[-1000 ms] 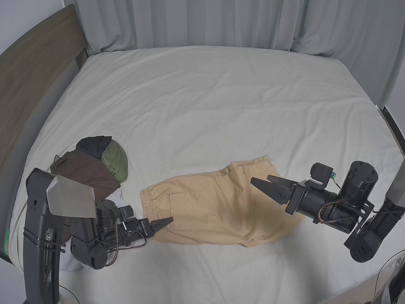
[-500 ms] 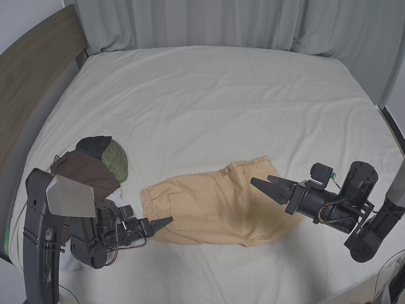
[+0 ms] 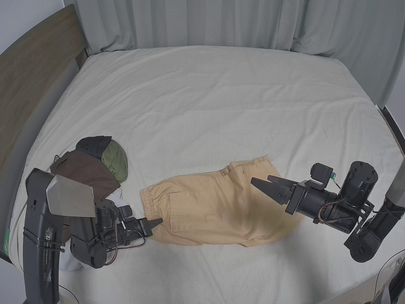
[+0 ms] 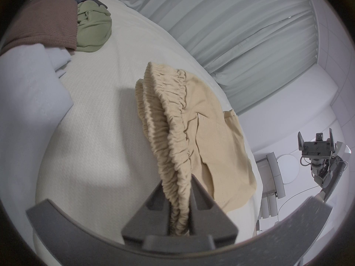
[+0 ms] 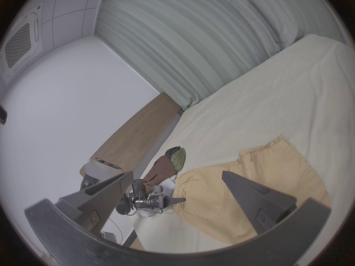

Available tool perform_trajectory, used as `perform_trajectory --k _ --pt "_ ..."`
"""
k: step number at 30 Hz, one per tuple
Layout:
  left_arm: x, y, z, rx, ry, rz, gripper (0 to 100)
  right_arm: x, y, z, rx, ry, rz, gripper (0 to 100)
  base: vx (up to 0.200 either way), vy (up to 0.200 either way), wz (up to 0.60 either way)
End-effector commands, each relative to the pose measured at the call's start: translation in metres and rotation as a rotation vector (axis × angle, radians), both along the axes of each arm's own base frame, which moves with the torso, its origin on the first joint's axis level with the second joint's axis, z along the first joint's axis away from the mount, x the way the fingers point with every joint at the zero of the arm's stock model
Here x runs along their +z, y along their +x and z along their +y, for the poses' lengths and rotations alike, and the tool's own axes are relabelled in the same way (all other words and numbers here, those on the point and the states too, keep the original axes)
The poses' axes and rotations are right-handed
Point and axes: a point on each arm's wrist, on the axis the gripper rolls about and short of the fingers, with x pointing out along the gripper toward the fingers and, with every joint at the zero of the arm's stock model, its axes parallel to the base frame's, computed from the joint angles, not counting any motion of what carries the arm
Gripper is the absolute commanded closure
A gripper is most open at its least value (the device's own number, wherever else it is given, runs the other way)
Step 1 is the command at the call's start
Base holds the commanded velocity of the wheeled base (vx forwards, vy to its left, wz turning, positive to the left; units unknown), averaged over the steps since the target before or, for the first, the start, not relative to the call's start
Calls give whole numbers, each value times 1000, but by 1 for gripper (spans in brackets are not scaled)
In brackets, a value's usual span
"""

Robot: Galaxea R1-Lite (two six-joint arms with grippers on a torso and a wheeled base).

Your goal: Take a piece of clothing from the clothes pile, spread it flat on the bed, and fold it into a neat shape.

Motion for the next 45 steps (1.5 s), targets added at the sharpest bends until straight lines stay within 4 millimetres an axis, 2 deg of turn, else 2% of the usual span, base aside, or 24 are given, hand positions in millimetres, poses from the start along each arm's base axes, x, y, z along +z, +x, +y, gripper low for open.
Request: perform_trajectory --k 1,4,13,19,20,25,30,45 --pt "1 1 0 -2 -1 -9 100 -1 0 0 1 -1 2 0 0 0 0" --pt "3 1 0 -1 -2 -12 100 -1 0 0 1 -1 2 0 0 0 0" --pt "31 3 8 18 -19 -84 100 -8 3 0 -6 -13 26 0 0 0 0" --pt "34 6 20 47 -21 -92 100 -9 4 -1 -8 -15 28 0 0 0 0" --pt "36 5 29 44 -29 -92 100 -10 4 -1 -10 -15 30 0 0 0 0" --pt "45 -3 42 1 -63 -84 100 -12 6 -2 -14 -19 38 0 0 0 0" --pt "47 -8 49 -38 -84 -74 100 -13 6 -2 -16 -22 42 0 0 0 0" --pt "50 -6 59 -25 -67 -104 100 -26 16 -12 -58 -61 56 0 0 0 0"
